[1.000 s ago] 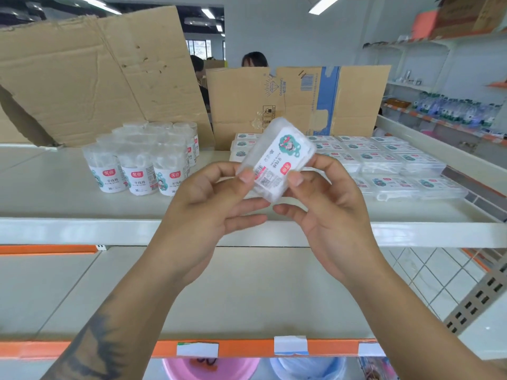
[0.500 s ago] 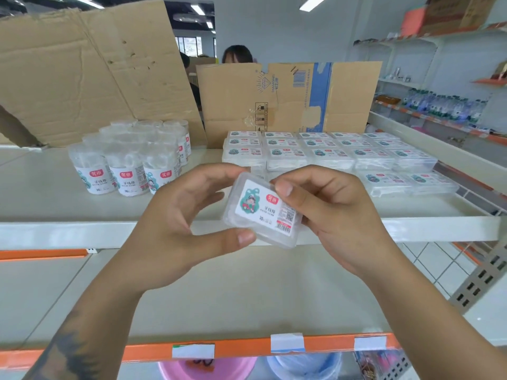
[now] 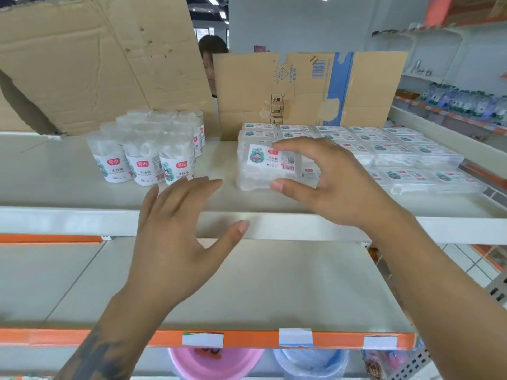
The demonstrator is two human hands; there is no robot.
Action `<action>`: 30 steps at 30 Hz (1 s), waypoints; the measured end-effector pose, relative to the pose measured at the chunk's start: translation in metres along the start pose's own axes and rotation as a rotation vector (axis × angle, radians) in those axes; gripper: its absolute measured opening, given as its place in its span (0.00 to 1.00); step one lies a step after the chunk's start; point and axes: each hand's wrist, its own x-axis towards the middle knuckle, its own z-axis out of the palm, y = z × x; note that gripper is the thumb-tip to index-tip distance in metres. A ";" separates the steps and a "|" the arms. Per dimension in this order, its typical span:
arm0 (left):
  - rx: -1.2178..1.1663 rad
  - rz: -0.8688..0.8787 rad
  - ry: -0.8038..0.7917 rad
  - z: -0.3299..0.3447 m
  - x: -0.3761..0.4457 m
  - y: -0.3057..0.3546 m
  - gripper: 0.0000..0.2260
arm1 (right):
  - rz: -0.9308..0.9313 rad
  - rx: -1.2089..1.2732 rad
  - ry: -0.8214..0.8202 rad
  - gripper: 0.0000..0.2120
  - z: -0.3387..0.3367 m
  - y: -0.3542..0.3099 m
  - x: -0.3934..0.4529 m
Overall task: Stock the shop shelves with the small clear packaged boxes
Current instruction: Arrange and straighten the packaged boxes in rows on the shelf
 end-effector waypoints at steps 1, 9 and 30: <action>0.090 0.028 0.001 0.005 -0.006 -0.004 0.28 | 0.023 -0.040 -0.027 0.25 0.000 0.005 0.009; 0.222 0.111 0.124 0.025 -0.018 -0.013 0.25 | 0.002 -0.132 -0.022 0.20 0.028 0.028 0.023; 0.208 0.019 0.147 0.032 -0.024 0.001 0.25 | -0.094 -0.194 0.376 0.16 0.030 0.017 0.003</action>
